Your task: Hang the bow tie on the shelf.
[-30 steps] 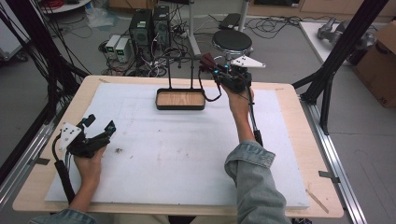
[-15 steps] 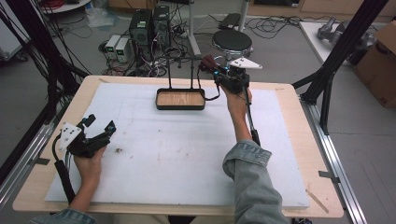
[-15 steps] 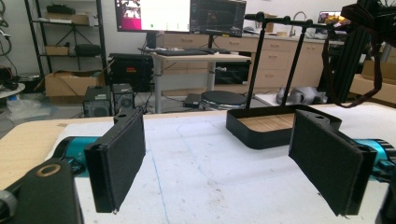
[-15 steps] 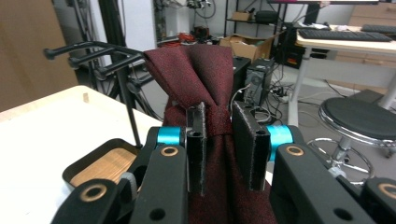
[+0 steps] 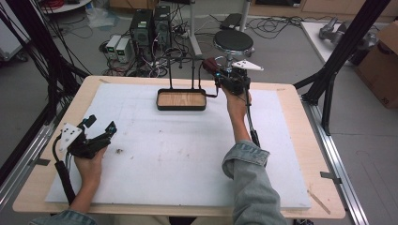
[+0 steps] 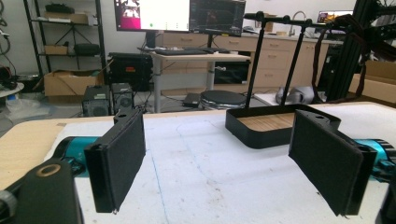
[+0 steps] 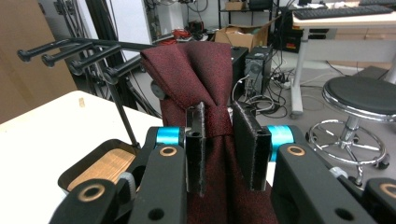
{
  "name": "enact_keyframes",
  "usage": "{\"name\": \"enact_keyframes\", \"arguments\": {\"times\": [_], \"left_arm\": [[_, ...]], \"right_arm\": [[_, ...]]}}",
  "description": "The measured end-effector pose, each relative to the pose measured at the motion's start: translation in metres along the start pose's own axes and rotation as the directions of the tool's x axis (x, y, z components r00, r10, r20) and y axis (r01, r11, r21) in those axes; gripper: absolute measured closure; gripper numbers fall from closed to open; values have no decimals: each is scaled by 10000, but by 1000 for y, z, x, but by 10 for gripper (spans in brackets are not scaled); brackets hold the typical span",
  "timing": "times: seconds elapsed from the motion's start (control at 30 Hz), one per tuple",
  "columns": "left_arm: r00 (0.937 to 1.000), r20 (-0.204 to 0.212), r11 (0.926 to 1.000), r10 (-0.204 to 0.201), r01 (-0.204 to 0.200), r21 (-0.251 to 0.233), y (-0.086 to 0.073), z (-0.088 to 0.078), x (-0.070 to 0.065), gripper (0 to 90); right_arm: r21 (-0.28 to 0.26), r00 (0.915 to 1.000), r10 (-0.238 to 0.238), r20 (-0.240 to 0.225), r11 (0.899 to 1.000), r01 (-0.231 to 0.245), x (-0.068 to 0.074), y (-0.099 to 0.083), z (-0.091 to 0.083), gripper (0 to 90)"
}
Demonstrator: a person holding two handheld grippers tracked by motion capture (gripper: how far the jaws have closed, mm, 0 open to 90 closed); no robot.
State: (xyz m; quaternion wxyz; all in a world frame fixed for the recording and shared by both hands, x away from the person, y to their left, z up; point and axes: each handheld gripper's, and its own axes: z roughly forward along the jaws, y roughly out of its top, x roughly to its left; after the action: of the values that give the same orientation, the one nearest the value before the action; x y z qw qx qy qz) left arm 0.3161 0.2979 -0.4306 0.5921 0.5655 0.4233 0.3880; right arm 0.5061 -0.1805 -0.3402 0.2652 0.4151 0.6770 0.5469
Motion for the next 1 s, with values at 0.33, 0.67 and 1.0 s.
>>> {"name": "enact_keyframes", "arguments": {"times": [0.33, 0.67, 1.0], "left_arm": [[10000, -14, 10000, -10, 10, 2, 0, 0, 0, 189], [10000, 3, 10000, 9, -9, 25, 0, -1, 0, 188], [10000, 19, 10000, 25, -25, 28, 0, -1, 0, 188]], "right_arm": [[245, 9996, 261, -102, 9994, -259, -1, -6, 6, 742], [718, 9996, 285, -15, 9970, -283, -1, -11, 10, 717], [787, 10000, 42, 46, 9969, -45, 2, -11, 12, 697]]}}
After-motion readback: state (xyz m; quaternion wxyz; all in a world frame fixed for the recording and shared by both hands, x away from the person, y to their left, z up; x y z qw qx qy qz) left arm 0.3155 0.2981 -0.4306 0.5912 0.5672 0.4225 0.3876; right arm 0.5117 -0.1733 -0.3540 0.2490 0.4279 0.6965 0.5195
